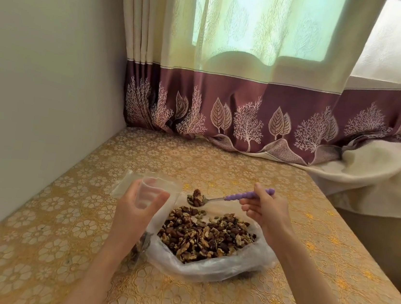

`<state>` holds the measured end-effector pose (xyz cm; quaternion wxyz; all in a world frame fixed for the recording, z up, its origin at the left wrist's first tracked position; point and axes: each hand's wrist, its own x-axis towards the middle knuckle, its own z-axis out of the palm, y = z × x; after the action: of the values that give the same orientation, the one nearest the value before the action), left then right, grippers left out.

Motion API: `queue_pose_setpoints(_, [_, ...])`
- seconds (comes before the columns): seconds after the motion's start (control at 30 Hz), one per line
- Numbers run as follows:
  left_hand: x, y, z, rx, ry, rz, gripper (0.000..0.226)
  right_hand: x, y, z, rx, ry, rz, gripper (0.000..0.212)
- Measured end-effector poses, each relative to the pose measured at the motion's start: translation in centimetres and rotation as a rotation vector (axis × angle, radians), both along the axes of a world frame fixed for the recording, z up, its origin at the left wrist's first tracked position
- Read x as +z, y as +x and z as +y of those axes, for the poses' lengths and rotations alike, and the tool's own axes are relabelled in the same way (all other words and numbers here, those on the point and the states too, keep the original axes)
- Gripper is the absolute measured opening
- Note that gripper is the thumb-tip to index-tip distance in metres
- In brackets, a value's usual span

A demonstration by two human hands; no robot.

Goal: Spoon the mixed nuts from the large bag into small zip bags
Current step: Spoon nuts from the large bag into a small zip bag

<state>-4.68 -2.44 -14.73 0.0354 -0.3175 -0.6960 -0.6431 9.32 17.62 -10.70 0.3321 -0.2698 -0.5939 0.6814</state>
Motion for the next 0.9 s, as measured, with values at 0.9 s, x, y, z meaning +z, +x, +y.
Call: queue_pose_setpoints(0.9, [0.3, -0.1, -0.1, 0.009, 0.042, -0.015, 0.075, 3.6, -1.8, -3.6, 0.038, 0.249, 0.384, 0.035])
